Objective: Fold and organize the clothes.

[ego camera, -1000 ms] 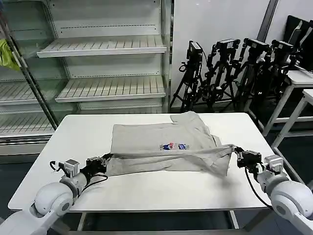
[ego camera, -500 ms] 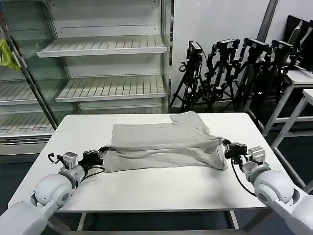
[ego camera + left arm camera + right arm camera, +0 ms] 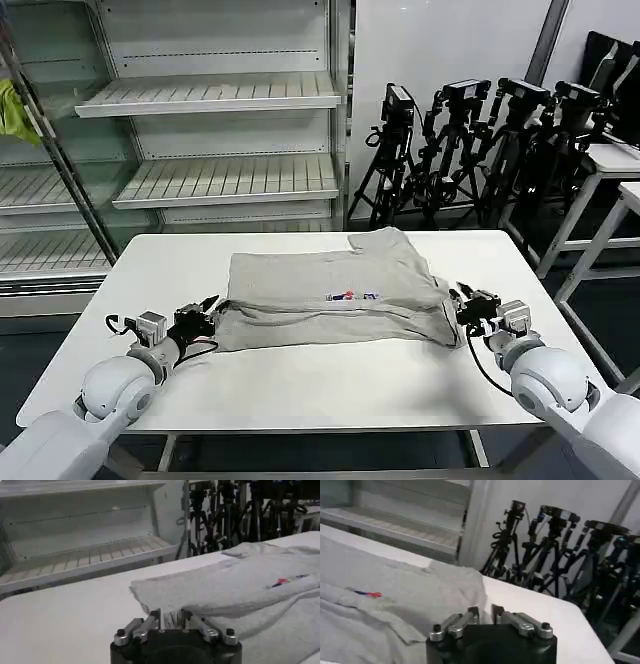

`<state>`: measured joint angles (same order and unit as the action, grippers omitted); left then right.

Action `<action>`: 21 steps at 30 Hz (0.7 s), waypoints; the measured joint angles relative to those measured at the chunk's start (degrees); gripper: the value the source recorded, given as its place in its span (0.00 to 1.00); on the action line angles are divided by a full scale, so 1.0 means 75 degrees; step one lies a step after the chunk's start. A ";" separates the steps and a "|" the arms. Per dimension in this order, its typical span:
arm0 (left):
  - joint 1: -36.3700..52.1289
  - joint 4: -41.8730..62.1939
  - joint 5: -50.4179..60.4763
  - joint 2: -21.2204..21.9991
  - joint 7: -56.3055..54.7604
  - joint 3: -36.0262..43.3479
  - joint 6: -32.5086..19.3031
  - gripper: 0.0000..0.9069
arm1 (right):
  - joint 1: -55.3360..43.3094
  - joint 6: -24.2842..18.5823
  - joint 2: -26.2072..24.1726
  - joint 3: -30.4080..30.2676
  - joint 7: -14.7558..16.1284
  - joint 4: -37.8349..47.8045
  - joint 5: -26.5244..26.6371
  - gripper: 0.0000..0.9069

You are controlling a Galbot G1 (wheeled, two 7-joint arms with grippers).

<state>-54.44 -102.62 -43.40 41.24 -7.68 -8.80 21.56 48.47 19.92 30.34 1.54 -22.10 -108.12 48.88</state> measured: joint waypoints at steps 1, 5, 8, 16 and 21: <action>-0.0013 0.0017 0.0032 0.0001 -0.0013 -0.0019 -0.0009 1.00 | 0.0031 0.0003 -0.0006 0.0061 -0.0022 0.0001 -0.0001 1.00; -0.0101 0.0027 0.0151 -0.0030 -0.0059 -0.0126 -0.0012 1.00 | 0.0307 0.0046 -0.0074 0.0374 -0.0050 -0.0113 0.0016 1.00; -0.0236 -0.0028 0.0186 -0.0108 -0.0077 -0.0258 0.0002 1.00 | 0.0766 0.0089 -0.0163 0.0778 -0.0059 -0.0385 0.0081 1.00; -0.0987 -0.0785 -0.0202 -0.0374 -0.0155 -0.0857 0.0282 1.00 | 0.2624 0.0427 -0.0316 0.2360 -0.0181 -0.1506 0.0602 1.00; -0.1418 -0.1250 -0.0513 -0.0366 -0.0160 -0.0996 0.0519 1.00 | 0.3320 0.0591 -0.0252 0.2899 -0.0214 -0.1891 0.0757 1.00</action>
<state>-65.07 -112.00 -47.24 38.49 -8.88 -16.27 25.46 73.37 24.35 28.45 23.28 -23.70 -122.31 54.56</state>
